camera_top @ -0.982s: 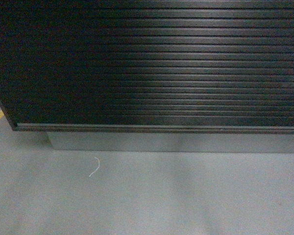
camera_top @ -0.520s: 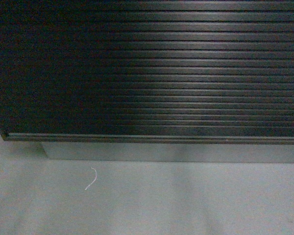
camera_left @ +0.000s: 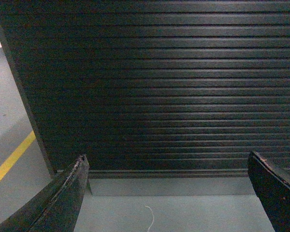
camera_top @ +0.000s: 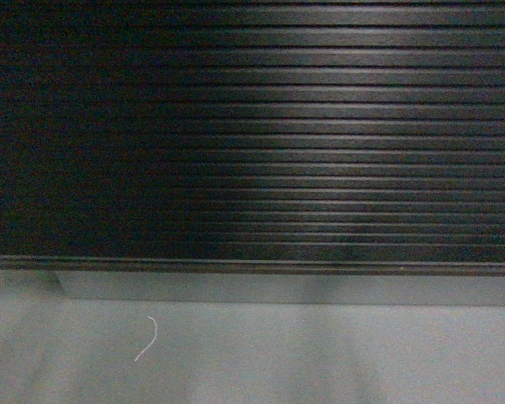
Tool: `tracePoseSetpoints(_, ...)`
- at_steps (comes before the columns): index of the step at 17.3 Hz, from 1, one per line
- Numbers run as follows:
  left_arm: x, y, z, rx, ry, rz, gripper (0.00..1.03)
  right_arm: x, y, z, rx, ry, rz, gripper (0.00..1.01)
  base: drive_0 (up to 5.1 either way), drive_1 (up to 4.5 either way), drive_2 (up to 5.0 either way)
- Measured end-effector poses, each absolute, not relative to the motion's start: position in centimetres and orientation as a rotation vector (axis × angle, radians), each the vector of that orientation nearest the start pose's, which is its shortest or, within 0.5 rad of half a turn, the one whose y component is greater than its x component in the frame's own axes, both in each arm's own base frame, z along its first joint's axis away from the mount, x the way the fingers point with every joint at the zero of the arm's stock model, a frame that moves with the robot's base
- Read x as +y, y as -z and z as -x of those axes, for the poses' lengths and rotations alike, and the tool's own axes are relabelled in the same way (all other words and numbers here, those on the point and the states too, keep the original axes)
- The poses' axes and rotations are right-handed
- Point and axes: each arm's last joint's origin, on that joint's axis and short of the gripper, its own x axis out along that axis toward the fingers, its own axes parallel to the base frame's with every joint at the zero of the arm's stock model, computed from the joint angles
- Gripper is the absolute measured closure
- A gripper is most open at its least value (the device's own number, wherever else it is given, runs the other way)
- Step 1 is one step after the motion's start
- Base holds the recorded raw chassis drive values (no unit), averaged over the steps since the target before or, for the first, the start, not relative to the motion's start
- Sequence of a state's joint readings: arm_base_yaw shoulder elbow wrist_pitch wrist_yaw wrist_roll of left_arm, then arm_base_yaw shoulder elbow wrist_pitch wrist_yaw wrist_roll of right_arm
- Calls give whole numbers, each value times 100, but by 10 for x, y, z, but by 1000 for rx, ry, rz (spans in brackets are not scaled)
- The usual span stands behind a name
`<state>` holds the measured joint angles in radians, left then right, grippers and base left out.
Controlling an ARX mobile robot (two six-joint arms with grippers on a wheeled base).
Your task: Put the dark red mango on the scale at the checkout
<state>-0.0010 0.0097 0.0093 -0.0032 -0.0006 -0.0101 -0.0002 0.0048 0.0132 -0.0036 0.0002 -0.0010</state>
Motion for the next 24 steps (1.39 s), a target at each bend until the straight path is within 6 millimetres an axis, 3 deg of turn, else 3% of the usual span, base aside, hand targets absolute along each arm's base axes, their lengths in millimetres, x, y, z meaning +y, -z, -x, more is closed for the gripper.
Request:
tracePoseSetpoints(17, 0, -166, -98, 3, 1, 10, 5, 0, -167, -97, -4, 0, 1, 3, 5, 230, -221)
tracePoseSetpoints(24, 0, -166, -98, 4, 0, 10, 5, 0, -167, -97, -5, 0, 1, 3, 0, 18, -19)
